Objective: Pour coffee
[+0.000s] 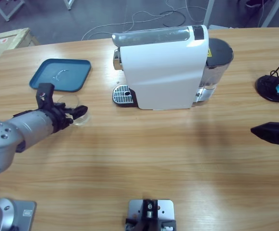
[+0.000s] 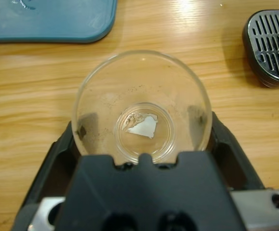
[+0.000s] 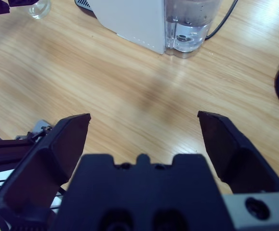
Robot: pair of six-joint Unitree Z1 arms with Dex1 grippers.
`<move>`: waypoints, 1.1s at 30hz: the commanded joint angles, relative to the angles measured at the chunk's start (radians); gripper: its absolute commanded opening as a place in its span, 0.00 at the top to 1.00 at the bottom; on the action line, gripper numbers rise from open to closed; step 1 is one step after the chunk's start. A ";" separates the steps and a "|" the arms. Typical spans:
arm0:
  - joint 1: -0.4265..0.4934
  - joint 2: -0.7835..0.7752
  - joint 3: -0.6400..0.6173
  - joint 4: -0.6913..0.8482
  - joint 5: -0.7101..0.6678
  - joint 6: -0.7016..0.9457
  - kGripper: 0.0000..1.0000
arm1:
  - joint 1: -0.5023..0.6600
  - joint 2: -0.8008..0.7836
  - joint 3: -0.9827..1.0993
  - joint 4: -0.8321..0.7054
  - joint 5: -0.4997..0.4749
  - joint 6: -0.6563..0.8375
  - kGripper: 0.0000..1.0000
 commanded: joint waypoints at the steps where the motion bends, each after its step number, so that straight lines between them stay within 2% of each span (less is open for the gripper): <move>1: -0.039 -0.176 0.078 -0.073 -0.044 0.253 1.00 | 0.012 -0.047 0.004 0.059 0.008 0.015 0.00; 3: 0.002 -0.261 0.060 -0.075 -0.202 0.424 1.00 | 0.012 -0.072 -0.019 0.102 0.004 0.009 0.00; 6: 0.175 -0.308 0.033 -0.076 -0.580 0.666 1.00 | 0.012 -0.128 -0.028 0.147 0.004 0.006 0.00; 10: 0.345 -0.188 -0.005 -0.076 -0.909 1.006 1.00 | 0.012 -0.176 -0.016 0.181 0.003 0.011 0.00; 14: 0.473 -0.052 -0.087 -0.076 -1.127 1.156 1.00 | 0.012 -0.170 -0.031 0.204 0.001 0.011 0.00; 18: 0.512 0.086 -0.181 -0.088 -1.150 1.207 1.00 | 0.012 -0.156 -0.033 0.209 0.001 0.011 0.00; 25: 0.512 0.287 -0.239 -0.296 -1.191 1.192 1.00 | 0.012 -0.163 -0.045 0.259 -0.002 0.011 0.00; 33: 0.484 0.308 -0.339 -0.204 -1.204 1.168 1.00 | 0.012 -0.112 -0.040 0.198 -0.010 0.012 0.00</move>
